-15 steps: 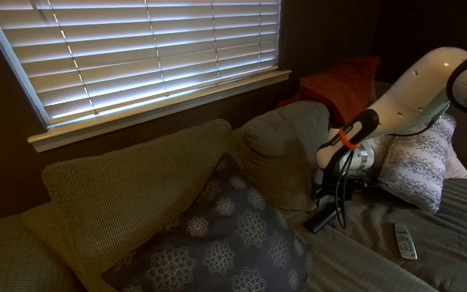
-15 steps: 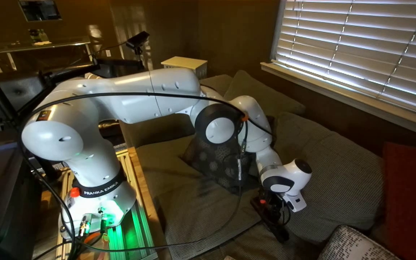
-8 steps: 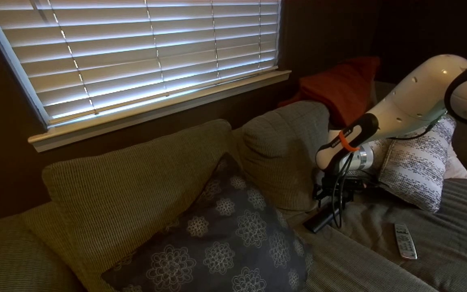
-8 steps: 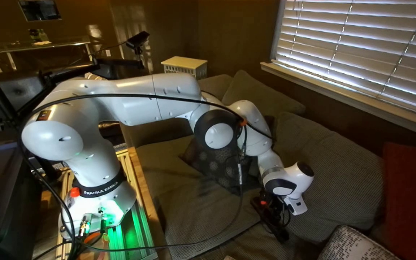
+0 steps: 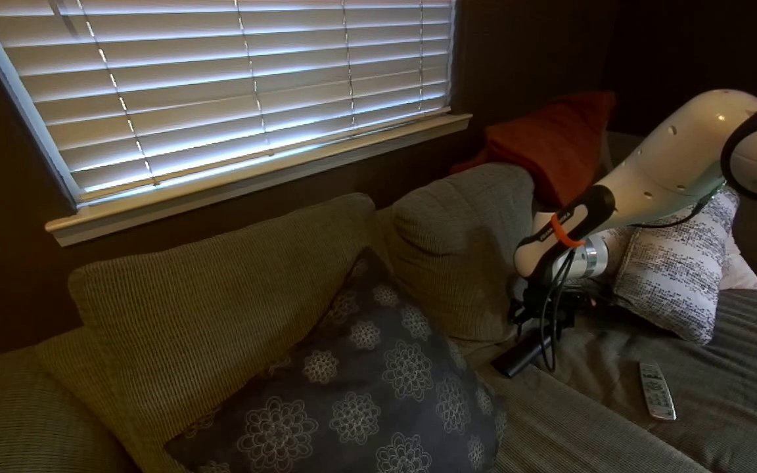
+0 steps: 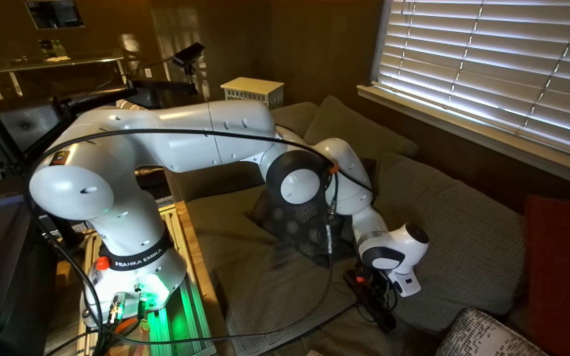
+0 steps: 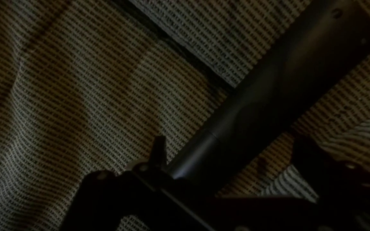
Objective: Pick up an object and put it on another position
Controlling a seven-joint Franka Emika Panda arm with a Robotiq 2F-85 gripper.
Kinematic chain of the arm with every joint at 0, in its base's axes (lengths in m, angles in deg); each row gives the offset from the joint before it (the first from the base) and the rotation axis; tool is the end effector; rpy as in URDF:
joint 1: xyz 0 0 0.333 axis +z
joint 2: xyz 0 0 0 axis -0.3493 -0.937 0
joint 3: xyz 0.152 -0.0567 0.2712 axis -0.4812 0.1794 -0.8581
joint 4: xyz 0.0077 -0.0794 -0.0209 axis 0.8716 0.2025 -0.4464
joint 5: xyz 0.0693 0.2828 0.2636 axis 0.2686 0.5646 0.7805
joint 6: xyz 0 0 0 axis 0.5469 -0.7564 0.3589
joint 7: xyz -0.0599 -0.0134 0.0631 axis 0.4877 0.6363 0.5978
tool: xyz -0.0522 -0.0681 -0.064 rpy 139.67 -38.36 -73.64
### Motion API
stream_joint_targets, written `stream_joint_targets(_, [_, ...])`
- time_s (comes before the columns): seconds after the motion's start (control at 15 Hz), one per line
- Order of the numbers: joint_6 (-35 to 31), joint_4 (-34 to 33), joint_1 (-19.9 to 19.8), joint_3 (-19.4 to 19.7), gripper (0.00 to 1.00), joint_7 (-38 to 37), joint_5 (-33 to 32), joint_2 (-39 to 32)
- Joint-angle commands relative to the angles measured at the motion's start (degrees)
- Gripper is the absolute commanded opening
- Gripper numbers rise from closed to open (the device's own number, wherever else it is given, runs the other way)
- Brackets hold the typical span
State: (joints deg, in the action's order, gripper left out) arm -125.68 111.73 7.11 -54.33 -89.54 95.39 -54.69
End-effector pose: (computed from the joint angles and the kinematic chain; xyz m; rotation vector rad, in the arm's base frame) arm 0.6163 -0.2042 -0.1397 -2.8145 1.3233 0.2270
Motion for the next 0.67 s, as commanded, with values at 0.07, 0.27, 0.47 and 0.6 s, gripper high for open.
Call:
stream_joint_targets(0.07, [-7.5, 2.7, -0.7, -0.5, 1.0, 0.1, 1.0, 0.0])
stream_joint_targets(0.27, [-10.0, 3.5, -2.4, -2.4, 1.0, 1.3, 2.3, 0.0])
stream_joint_targets(0.47, [-8.5, 3.6, -3.1, -2.9, 1.0, 1.3, 2.4, 0.0])
stream_joint_targets(0.6, [-7.8, 3.4, -2.9, -2.4, 1.0, 0.4, 2.3, 0.0])
